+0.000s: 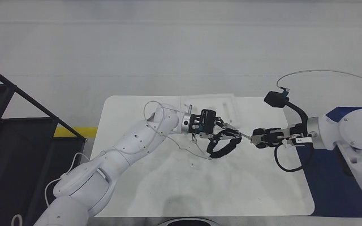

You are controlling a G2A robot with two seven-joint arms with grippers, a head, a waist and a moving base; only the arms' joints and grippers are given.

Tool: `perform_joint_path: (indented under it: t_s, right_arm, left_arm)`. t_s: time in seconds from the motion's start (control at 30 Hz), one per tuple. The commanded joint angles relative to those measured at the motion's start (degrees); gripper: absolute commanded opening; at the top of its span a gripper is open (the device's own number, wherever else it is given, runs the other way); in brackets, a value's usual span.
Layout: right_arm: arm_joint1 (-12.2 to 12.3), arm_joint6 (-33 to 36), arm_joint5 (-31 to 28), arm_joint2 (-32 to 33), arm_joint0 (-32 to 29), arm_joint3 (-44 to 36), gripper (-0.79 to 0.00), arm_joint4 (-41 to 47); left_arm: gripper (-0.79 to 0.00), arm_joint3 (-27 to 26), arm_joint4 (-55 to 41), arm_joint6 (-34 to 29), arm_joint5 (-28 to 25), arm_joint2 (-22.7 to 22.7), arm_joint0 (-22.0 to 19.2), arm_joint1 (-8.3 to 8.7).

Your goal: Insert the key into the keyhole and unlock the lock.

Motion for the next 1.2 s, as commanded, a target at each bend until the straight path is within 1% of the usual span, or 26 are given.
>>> perform_joint_path:
  t_s: [0.0, 0.57, 1.17]
  right_arm:
    - [0.04, 0.03, 0.04, -0.16, 0.10, 0.04, -0.785, 0.05]
    - [0.36, 0.85, 0.55, -2.15, 0.98, 0.22, -0.785, 0.12]
    - [0.72, 1.12, 0.60, -3.46, 1.54, 0.04, -0.785, 0.47]
  left_arm:
    - [-0.785, 0.07, 0.05, 0.08, 0.01, -0.11, 0.00, 0.02]
    - [-0.785, -0.20, 3.31, 2.45, 0.12, 0.30, -0.59, 0.21]
    - [-0.785, -0.34, 3.49, 1.99, 0.13, 0.22, -0.34, 0.21]
